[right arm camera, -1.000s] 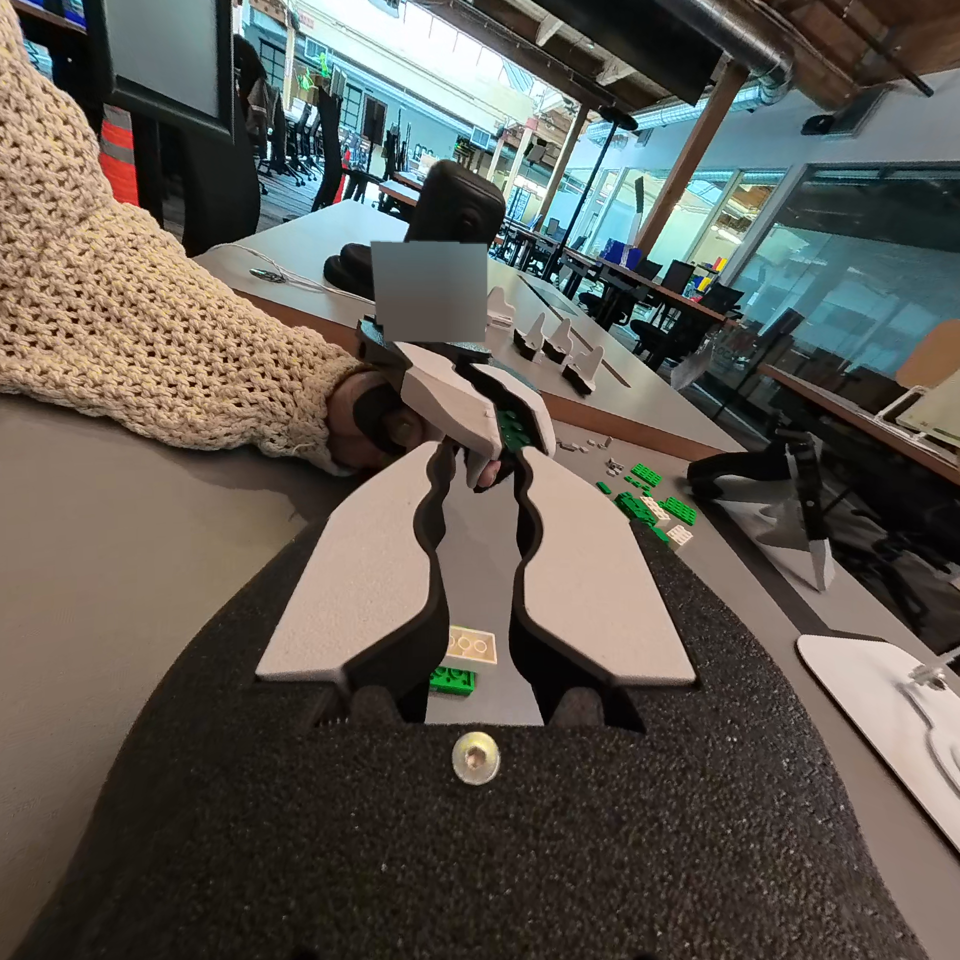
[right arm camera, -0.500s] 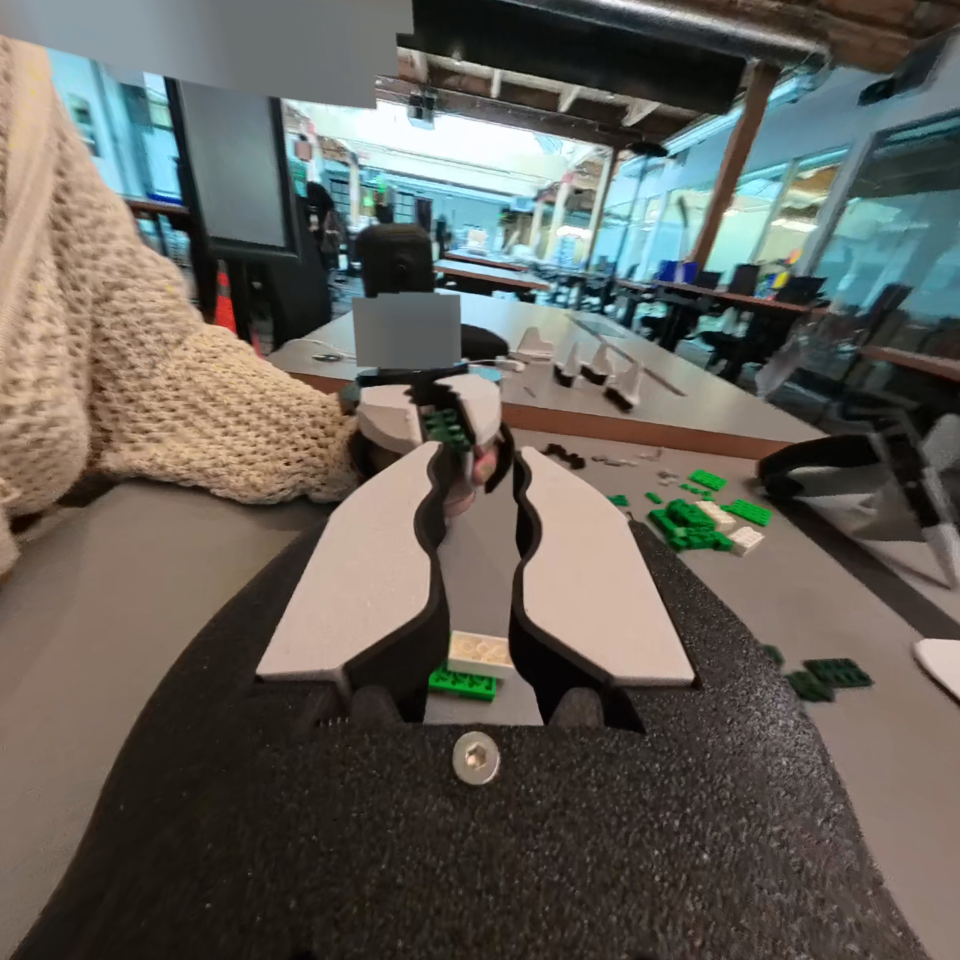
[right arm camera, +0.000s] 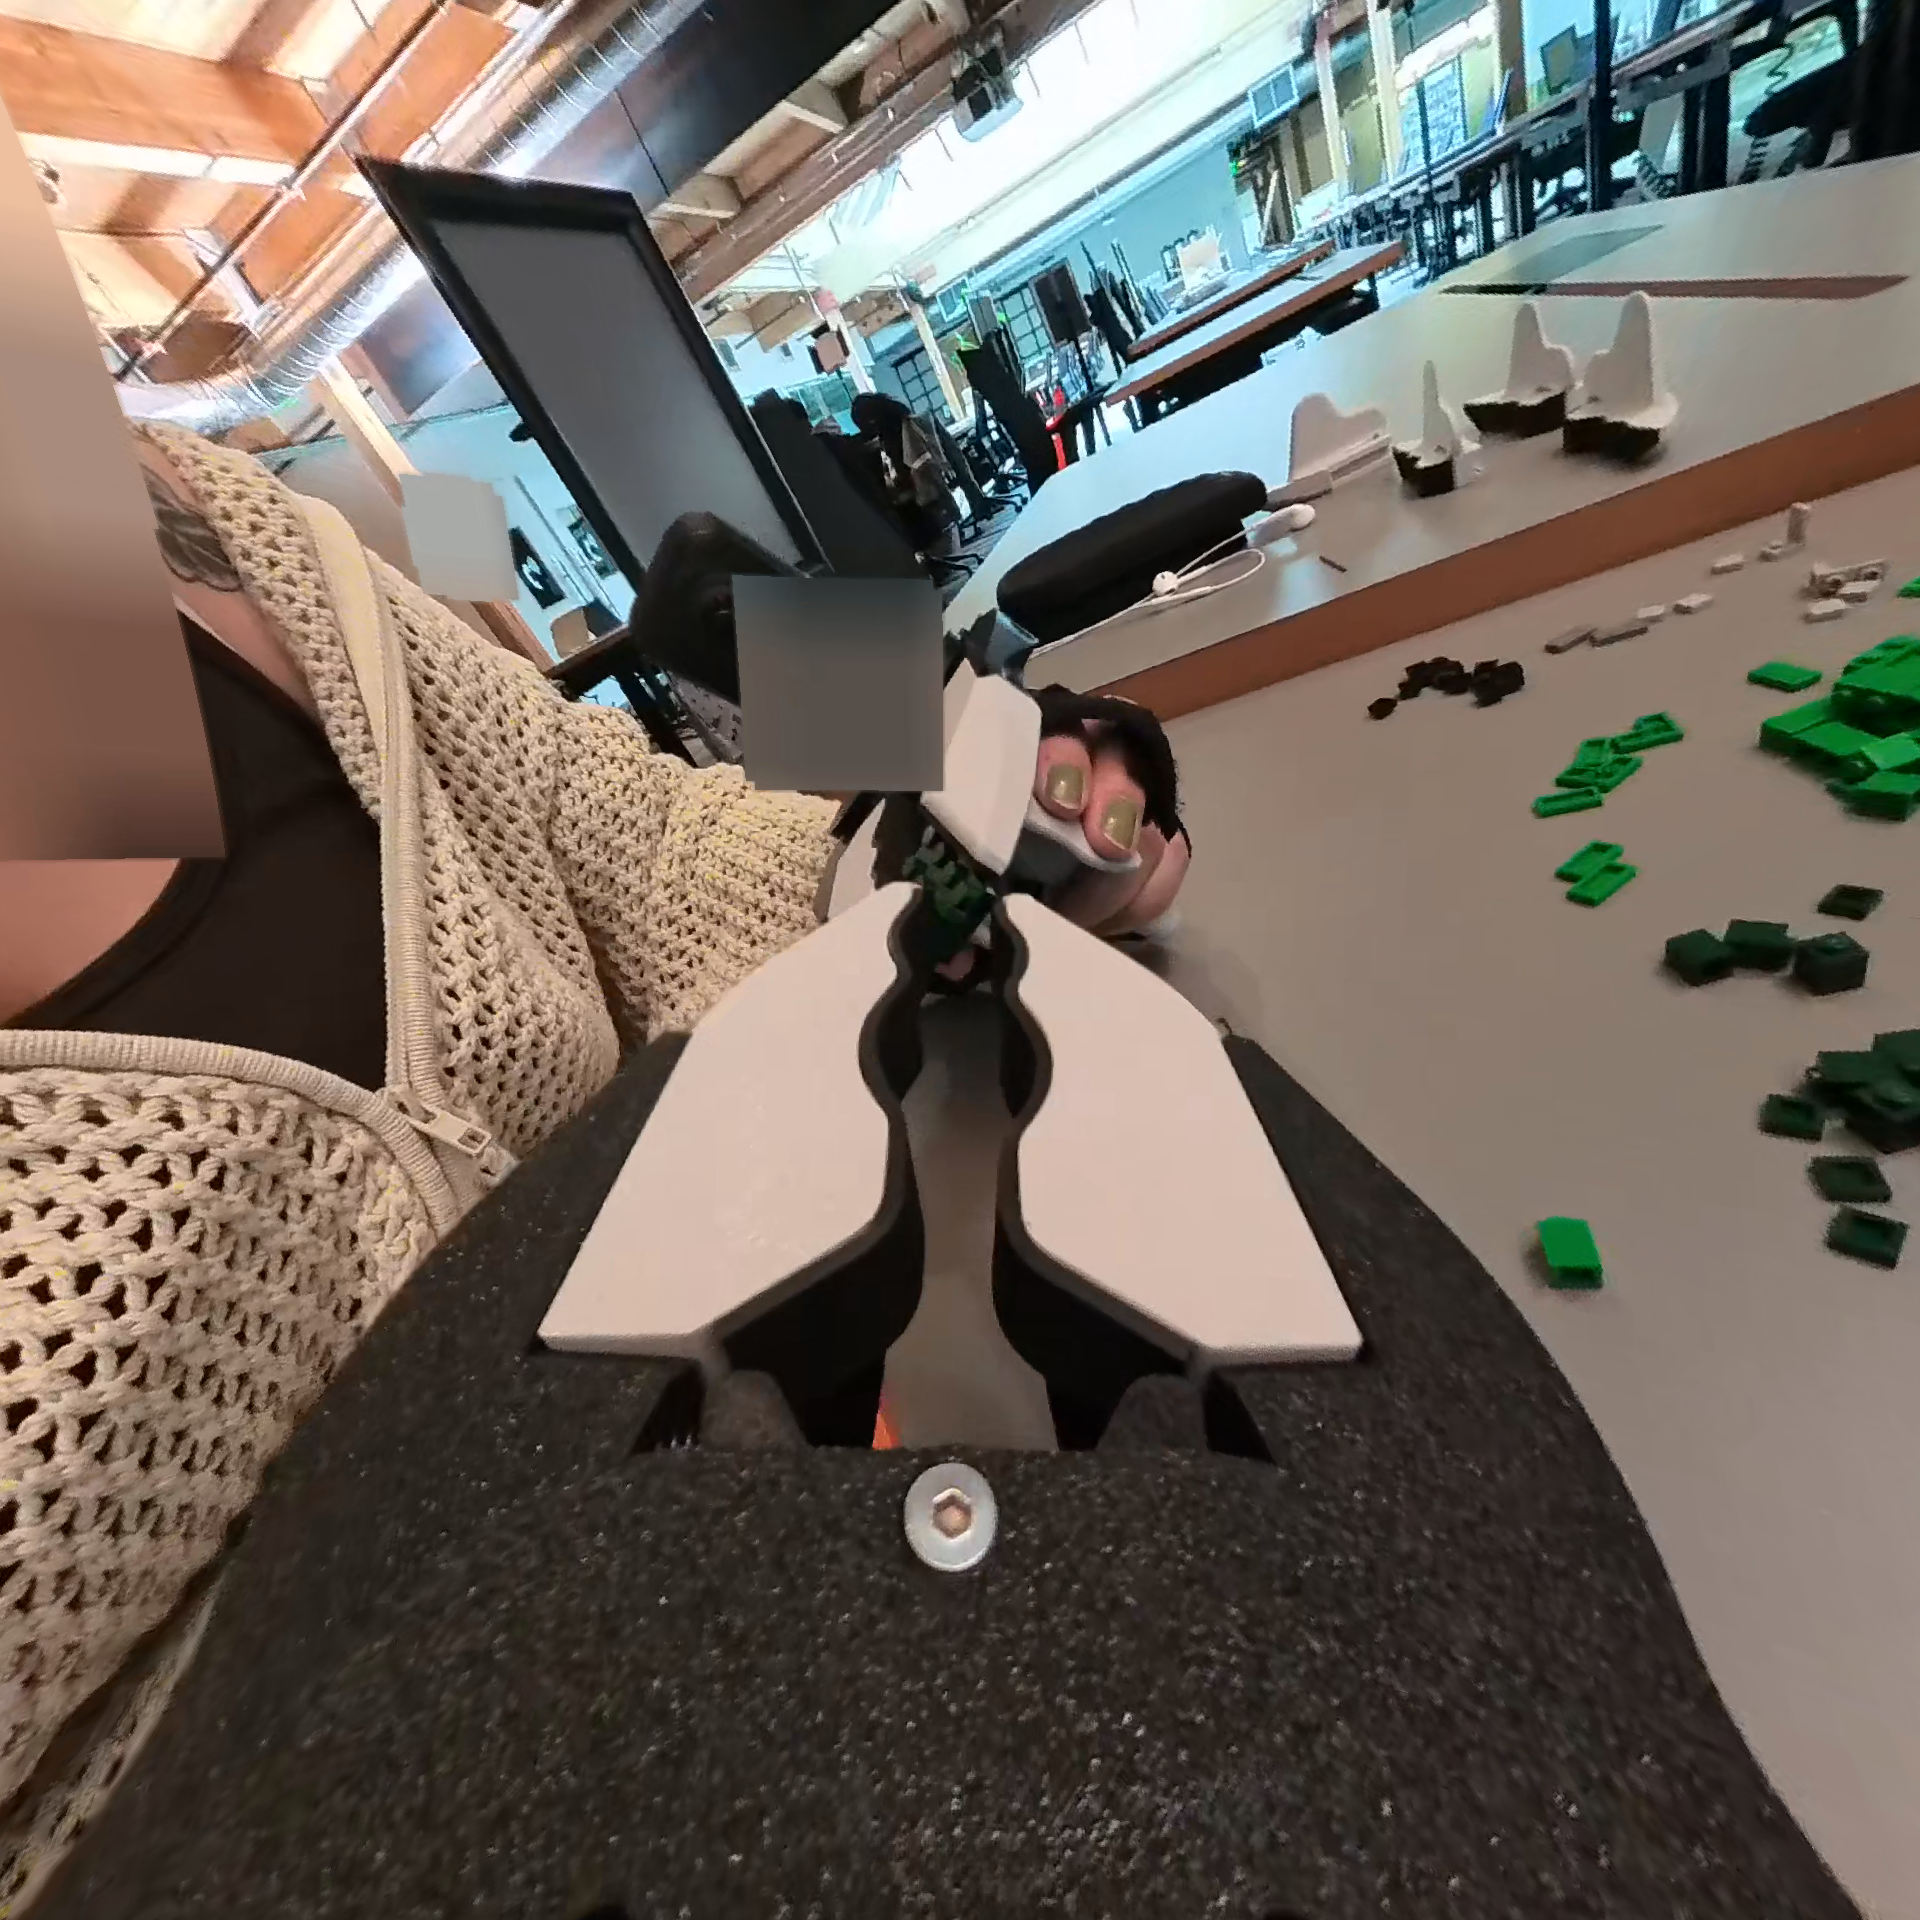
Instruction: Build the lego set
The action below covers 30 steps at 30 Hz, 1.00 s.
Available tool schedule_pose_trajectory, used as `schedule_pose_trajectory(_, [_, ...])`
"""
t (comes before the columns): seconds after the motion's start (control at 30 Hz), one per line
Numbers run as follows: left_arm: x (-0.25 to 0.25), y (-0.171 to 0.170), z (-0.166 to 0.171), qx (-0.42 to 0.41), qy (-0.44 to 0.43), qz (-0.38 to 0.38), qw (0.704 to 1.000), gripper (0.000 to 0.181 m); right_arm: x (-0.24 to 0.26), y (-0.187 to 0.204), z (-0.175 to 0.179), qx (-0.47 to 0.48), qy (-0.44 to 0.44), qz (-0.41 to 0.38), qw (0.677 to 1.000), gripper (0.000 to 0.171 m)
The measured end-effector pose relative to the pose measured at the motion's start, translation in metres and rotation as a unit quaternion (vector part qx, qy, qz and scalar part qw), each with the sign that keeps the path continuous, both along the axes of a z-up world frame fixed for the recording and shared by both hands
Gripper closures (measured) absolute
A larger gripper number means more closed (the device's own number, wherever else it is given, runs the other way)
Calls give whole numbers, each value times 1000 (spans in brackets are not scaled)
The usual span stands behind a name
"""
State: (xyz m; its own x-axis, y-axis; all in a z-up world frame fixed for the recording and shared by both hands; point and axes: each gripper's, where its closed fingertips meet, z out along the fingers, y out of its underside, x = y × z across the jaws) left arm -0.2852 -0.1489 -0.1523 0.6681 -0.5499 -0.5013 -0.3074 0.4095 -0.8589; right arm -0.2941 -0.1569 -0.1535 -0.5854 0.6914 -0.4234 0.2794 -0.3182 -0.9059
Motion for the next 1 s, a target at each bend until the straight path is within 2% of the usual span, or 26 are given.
schedule_pose_trajectory(0.13, [-1,2,-2,-3,4,7,1000,164,-1,-2,-6,6,-19,5,1000,155])
schedule_pose_trajectory(0.3, [-1,3,-3,-8,3,12,1000,164,-1,-3,-4,-15,-24,16,999,162])
schedule_pose_trajectory(0.4, [-9,9,0,12,13,57,998,143,0,5,-4,-10,-25,1,1000,165])
schedule_pose_trajectory(0.47, [-12,11,0,18,24,68,997,140,0,9,-3,-22,-26,-2,999,165])
schedule_pose_trajectory(0.63, [-12,10,-5,37,77,81,993,164,1,10,-4,-43,-33,6,998,165])
schedule_pose_trajectory(0.8, [-11,10,-7,64,121,104,985,165,0,11,-5,-50,-33,2,998,165])
schedule_pose_trajectory(0.87, [-16,13,-5,48,107,120,986,165,-5,19,3,0,29,-51,998,154])
schedule_pose_trajectory(0.9, [-19,15,-5,29,89,123,988,165,-5,24,7,53,71,-91,992,151])
schedule_pose_trajectory(1.0, [-26,19,-3,-37,10,109,993,165,-5,28,6,249,139,-165,944,152])
